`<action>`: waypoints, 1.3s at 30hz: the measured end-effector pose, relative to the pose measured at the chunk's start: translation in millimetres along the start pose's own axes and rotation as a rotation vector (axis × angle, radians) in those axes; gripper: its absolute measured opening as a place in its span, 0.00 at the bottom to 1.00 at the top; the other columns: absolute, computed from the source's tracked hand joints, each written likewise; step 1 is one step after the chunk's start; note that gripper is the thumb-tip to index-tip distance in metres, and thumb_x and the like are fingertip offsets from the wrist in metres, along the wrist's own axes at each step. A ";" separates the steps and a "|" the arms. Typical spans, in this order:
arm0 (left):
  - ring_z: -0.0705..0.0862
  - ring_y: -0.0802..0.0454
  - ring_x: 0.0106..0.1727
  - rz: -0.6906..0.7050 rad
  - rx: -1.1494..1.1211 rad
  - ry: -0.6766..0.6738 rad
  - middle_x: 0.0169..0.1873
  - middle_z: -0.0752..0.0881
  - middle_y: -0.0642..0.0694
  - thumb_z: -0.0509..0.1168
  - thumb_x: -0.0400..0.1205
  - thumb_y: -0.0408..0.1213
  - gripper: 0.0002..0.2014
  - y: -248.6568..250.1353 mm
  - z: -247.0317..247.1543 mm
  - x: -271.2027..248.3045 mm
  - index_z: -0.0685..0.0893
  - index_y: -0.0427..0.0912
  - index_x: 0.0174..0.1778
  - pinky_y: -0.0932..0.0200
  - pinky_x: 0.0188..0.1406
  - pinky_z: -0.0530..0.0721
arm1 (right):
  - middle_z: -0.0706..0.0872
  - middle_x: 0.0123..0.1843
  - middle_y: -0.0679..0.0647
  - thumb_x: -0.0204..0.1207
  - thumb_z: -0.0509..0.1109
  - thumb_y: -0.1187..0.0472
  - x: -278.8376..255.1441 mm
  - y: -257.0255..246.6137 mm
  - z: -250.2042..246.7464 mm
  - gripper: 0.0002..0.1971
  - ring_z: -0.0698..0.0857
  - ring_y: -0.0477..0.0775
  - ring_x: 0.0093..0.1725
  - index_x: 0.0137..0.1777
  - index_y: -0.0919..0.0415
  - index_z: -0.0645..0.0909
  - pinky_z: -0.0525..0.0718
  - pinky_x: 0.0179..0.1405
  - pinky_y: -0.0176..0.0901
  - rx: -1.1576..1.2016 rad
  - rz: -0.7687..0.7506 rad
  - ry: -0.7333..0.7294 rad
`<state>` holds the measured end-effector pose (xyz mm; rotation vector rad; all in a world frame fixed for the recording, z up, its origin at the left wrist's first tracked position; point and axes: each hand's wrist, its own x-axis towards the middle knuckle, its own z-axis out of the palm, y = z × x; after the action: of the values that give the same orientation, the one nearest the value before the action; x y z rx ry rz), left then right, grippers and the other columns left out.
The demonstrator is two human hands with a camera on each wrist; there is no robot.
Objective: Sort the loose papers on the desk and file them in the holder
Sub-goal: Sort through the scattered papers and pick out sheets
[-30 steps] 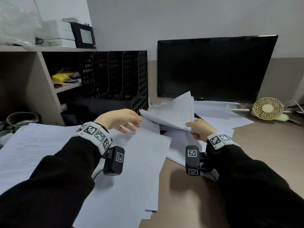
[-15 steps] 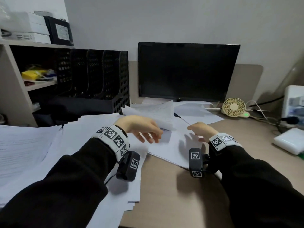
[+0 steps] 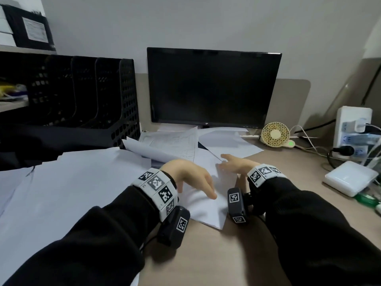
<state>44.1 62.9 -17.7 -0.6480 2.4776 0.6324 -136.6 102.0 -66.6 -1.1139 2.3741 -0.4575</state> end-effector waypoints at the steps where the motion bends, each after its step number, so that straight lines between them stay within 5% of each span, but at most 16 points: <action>1: 0.68 0.50 0.77 0.000 -0.004 -0.007 0.74 0.73 0.50 0.64 0.82 0.52 0.23 -0.7 -1.0 1.1 0.76 0.52 0.72 0.41 0.65 0.82 | 0.60 0.84 0.57 0.82 0.62 0.48 5.5 -1.1 2.2 0.36 0.63 0.58 0.81 0.85 0.57 0.51 0.60 0.80 0.53 -0.034 0.005 -0.028; 6: 0.70 0.51 0.75 -0.007 0.004 0.009 0.72 0.75 0.49 0.66 0.81 0.52 0.23 -2.4 -4.2 2.3 0.78 0.50 0.71 0.43 0.58 0.86 | 0.69 0.76 0.54 0.81 0.59 0.44 15.7 0.7 4.6 0.35 0.69 0.56 0.74 0.83 0.60 0.55 0.62 0.78 0.56 -0.212 0.012 -0.073; 8: 0.72 0.50 0.73 -0.010 0.022 0.018 0.70 0.77 0.46 0.67 0.80 0.52 0.23 -0.8 -4.3 2.8 0.78 0.49 0.70 0.43 0.56 0.87 | 0.67 0.80 0.53 0.82 0.58 0.43 12.6 4.2 -0.5 0.33 0.67 0.58 0.77 0.82 0.59 0.58 0.63 0.77 0.54 -0.265 0.026 -0.102; 11: 0.73 0.50 0.72 -0.024 0.062 0.028 0.69 0.78 0.46 0.67 0.80 0.52 0.23 3.3 -2.2 1.7 0.78 0.49 0.70 0.44 0.55 0.88 | 0.74 0.76 0.55 0.80 0.58 0.41 4.1 10.9 -10.0 0.25 0.75 0.59 0.71 0.70 0.56 0.74 0.69 0.74 0.56 -0.340 0.048 -0.117; 13: 0.73 0.50 0.72 -0.034 0.081 0.032 0.69 0.78 0.46 0.68 0.79 0.53 0.23 6.0 -0.3 0.3 0.79 0.49 0.69 0.44 0.56 0.88 | 0.84 0.62 0.54 0.79 0.59 0.43 -2.9 16.7 -17.3 0.18 0.82 0.57 0.60 0.53 0.55 0.81 0.78 0.64 0.54 -0.348 0.042 -0.109; 15: 0.74 0.50 0.71 -0.038 0.107 0.038 0.69 0.77 0.48 0.68 0.79 0.52 0.23 9.6 1.7 -2.5 0.79 0.50 0.69 0.45 0.57 0.87 | 0.86 0.48 0.50 0.80 0.60 0.50 -30.0 12.9 -26.2 0.12 0.84 0.54 0.51 0.43 0.56 0.80 0.82 0.42 0.44 -0.288 0.053 -0.085; 17: 0.73 0.51 0.71 -0.037 0.155 0.039 0.70 0.76 0.50 0.68 0.79 0.52 0.24 14.8 3.6 -6.2 0.79 0.50 0.70 0.52 0.51 0.87 | 0.89 0.47 0.50 0.81 0.60 0.57 -50.0 13.5 -32.5 0.08 0.87 0.51 0.47 0.46 0.58 0.79 0.76 0.30 0.35 -0.202 0.093 -0.116; 21: 0.73 0.50 0.73 -0.041 0.248 0.020 0.73 0.74 0.51 0.69 0.79 0.52 0.25 30.5 8.7 -10.1 0.77 0.50 0.72 0.63 0.35 0.75 | 0.89 0.57 0.56 0.82 0.62 0.57 -69.8 26.8 -39.3 0.16 0.87 0.51 0.47 0.63 0.65 0.79 0.80 0.39 0.39 -0.098 0.123 -0.032; 25: 0.75 0.47 0.66 -0.062 0.335 -0.003 0.73 0.74 0.47 0.69 0.78 0.53 0.30 44.3 15.5 -9.1 0.74 0.45 0.74 0.62 0.31 0.72 | 0.79 0.71 0.57 0.78 0.68 0.47 -71.7 45.2 -34.4 0.27 0.78 0.59 0.67 0.72 0.62 0.75 0.74 0.60 0.48 -0.336 0.186 0.049; 30: 0.79 0.44 0.64 -0.130 0.429 -0.015 0.67 0.78 0.48 0.76 0.64 0.62 0.42 57.9 25.2 -12.6 0.72 0.50 0.72 0.50 0.59 0.81 | 0.75 0.75 0.56 0.75 0.69 0.40 -81.0 53.8 -24.0 0.35 0.75 0.60 0.72 0.77 0.58 0.69 0.73 0.67 0.50 -0.428 0.226 -0.053; 36: 0.74 0.46 0.48 -0.132 0.575 0.042 0.59 0.77 0.46 0.77 0.70 0.51 0.43 82.9 35.7 -20.6 0.65 0.47 0.79 0.58 0.32 0.72 | 0.72 0.78 0.55 0.72 0.71 0.38 -94.9 59.0 -28.7 0.40 0.71 0.59 0.75 0.80 0.57 0.64 0.71 0.69 0.52 -0.412 0.226 -0.017; 39: 0.72 0.47 0.45 -0.138 0.588 0.083 0.61 0.76 0.43 0.76 0.71 0.47 0.44 87.2 37.4 -19.2 0.60 0.44 0.80 0.58 0.32 0.70 | 0.71 0.78 0.55 0.70 0.73 0.38 -98.4 61.7 -28.6 0.43 0.71 0.59 0.76 0.81 0.56 0.62 0.71 0.68 0.52 -0.389 0.222 -0.005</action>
<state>23.7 157.1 -9.1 -0.6046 2.4846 -0.1831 -136.1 219.7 -45.5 -0.9847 2.6114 0.0897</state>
